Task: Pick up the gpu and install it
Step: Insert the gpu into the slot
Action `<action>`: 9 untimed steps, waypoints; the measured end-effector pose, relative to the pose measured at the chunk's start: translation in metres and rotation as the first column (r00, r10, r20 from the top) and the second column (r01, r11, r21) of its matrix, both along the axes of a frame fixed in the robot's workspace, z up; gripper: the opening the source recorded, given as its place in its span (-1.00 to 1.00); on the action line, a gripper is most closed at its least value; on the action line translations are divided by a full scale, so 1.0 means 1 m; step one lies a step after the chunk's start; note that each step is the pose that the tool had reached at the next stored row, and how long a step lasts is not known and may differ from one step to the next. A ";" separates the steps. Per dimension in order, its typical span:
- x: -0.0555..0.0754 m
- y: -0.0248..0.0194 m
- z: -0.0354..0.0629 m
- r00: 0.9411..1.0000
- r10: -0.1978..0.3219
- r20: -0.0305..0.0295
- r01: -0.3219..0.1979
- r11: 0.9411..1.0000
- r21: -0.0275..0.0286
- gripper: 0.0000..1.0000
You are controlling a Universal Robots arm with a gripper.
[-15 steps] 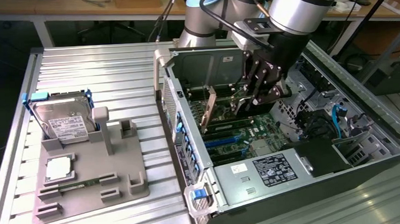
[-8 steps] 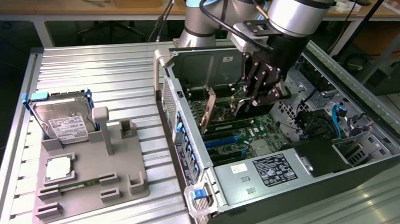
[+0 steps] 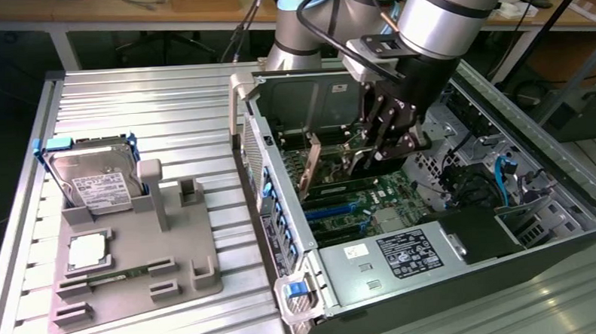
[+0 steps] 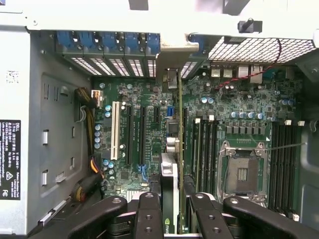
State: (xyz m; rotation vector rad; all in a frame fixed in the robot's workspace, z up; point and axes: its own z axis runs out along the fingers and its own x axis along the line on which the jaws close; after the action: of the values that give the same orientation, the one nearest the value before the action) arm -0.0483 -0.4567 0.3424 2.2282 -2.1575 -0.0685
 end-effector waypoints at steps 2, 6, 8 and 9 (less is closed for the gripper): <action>0.000 0.0000 -0.0012 1.000 0.000 0.000 0.000 1.000 0.000 -0.47; 0.000 0.0000 -0.0042 1.000 0.000 0.000 0.000 1.000 0.000 -0.47; 0.000 0.0000 -0.0055 1.000 0.000 0.000 0.000 1.000 0.000 -0.47; 0.000 0.0000 -0.0061 1.000 0.000 0.000 0.000 1.000 0.000 -0.47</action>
State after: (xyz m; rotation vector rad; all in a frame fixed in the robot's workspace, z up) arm -0.0483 -0.4567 0.3363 2.2281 -2.1575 -0.0684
